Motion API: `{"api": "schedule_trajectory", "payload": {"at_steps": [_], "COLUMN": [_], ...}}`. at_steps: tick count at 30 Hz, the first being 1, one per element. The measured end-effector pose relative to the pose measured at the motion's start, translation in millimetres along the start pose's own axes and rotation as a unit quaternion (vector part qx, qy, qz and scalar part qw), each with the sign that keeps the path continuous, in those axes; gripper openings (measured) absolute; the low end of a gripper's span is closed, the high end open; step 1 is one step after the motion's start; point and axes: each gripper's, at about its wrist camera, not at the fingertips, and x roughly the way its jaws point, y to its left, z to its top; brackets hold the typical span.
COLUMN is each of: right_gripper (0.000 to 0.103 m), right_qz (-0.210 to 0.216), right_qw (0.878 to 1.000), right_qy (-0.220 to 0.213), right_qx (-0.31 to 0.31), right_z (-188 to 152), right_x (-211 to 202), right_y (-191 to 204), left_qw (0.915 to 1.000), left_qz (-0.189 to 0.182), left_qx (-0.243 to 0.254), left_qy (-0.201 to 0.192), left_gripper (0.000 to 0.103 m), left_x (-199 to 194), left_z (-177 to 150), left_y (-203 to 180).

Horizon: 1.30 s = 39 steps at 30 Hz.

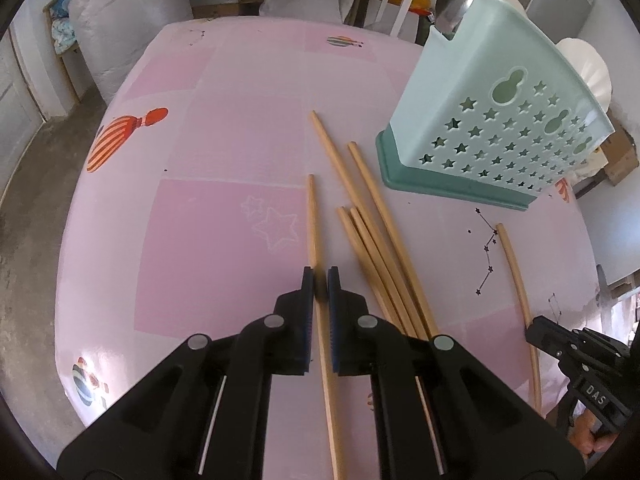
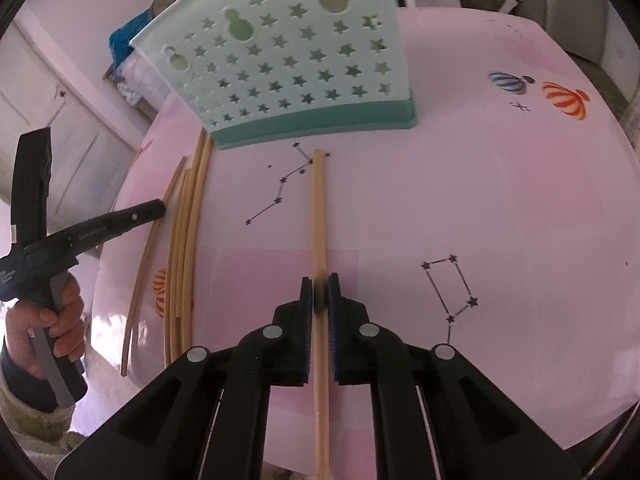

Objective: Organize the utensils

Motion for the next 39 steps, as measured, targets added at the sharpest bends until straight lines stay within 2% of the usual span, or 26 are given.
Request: {"api": "schedule_trajectory", "payload": {"at_steps": [4, 9, 12, 16, 19, 23, 28, 34, 39], "right_gripper": [0.024, 0.025, 0.025, 0.025, 0.021, 0.018, 0.008, 0.007, 0.007], "right_qz": [0.008, 0.0, -0.001, -0.01, -0.02, -0.046, -0.084, -0.069, -0.067], "right_qw": [1.0, 1.0, 1.0, 1.0, 0.999, 0.999, 0.996, 0.998, 0.998], "right_qy": [0.007, -0.002, 0.0, -0.01, -0.013, -0.009, -0.012, -0.008, 0.002], "right_qx": [-0.001, 0.005, 0.014, 0.023, 0.036, 0.028, 0.003, 0.008, 0.005], "right_z": [3.7, 7.5, 10.4, 9.8, 9.0, 10.1, 9.8, 12.8, 16.3], "right_x": [1.5, 4.7, 5.5, 5.9, 5.9, 8.7, 11.9, 14.2, 14.6], "right_y": [6.6, 11.0, 11.0, 11.4, 12.4, 18.9, 28.5, 24.6, 24.4], "left_qw": [0.9996, 1.0, 0.9999, 0.9998, 0.999, 0.9983, 0.9965, 0.9965, 0.9985], "left_qz": [-0.023, -0.005, -0.006, 0.015, 0.037, 0.047, 0.069, 0.069, 0.046], "left_qx": [-0.016, -0.005, -0.011, 0.012, 0.027, 0.033, 0.048, 0.044, 0.022], "left_qy": [0.0, -0.003, 0.002, 0.0, 0.002, 0.001, -0.006, -0.017, -0.016], "left_gripper": [0.016, 0.016, 0.016, 0.016, 0.016, 0.015, 0.006, 0.005, 0.005], "left_x": [-1.4, 1.8, 2.6, 4.0, 5.4, 4.9, 3.8, 3.1, 4.6], "left_z": [0.0, 5.4, 8.9, 11.5, 14.8, 12.6, 9.4, 6.7, 10.3], "left_y": [3.1, 0.3, 1.5, -3.6, -9.2, -12.6, -19.0, -17.2, -8.2]}}
